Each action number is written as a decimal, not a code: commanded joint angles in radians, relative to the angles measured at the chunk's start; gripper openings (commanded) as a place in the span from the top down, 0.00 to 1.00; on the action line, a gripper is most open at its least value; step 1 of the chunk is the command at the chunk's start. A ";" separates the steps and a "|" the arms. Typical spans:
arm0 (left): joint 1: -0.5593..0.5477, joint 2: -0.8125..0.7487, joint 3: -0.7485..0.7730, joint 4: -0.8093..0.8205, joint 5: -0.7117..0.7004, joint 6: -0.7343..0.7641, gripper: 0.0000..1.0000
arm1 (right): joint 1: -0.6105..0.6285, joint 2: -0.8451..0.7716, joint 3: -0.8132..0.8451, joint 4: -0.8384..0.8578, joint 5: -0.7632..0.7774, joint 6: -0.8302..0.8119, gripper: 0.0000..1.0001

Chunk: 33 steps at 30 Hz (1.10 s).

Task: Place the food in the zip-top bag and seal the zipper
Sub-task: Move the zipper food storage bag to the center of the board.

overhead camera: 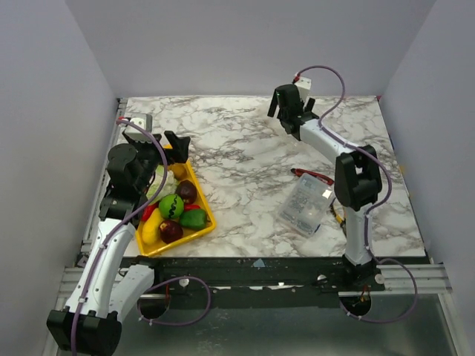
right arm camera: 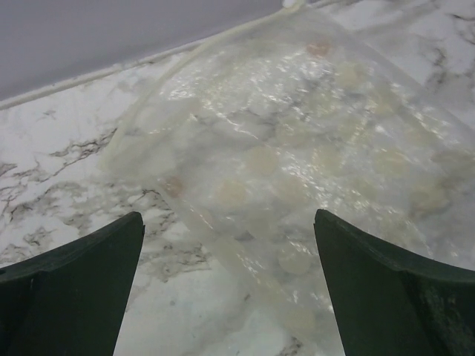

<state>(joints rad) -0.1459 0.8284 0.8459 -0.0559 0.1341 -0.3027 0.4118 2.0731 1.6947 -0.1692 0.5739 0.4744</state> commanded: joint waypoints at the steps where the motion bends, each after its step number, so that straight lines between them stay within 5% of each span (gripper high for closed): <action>1: -0.052 0.009 0.007 -0.003 0.087 0.019 0.01 | -0.003 0.160 0.186 -0.019 -0.211 -0.238 0.00; 7: -0.082 0.025 0.022 -0.021 0.100 0.027 0.01 | -0.011 0.299 0.310 -0.024 -0.367 -0.390 0.00; 13: -0.110 0.026 0.018 -0.014 0.107 0.022 0.01 | -0.015 0.327 0.295 -0.014 -0.462 -0.539 0.00; 17: -0.110 0.022 0.017 -0.019 0.095 0.025 0.01 | -0.014 0.288 0.244 -0.039 -0.666 -0.597 0.02; 20: -0.110 0.021 0.015 -0.018 0.092 0.028 0.02 | -0.010 0.224 0.177 -0.066 -0.862 -0.602 0.02; 27: -0.110 0.035 0.014 -0.013 0.110 0.022 0.01 | 0.012 0.036 -0.118 -0.113 -1.015 -0.577 0.07; 30: -0.110 0.042 0.016 -0.013 0.114 0.021 0.02 | 0.016 -0.075 -0.300 -0.099 -0.980 -0.582 0.09; 33: -0.110 0.047 0.015 -0.012 0.120 0.014 0.01 | 0.017 -0.182 -0.458 0.015 -0.789 -0.523 0.08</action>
<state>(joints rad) -0.2527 0.8696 0.8459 -0.0631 0.2218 -0.2848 0.4221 2.0098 1.3857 -0.2268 -0.3435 -0.0917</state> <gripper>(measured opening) 0.983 0.914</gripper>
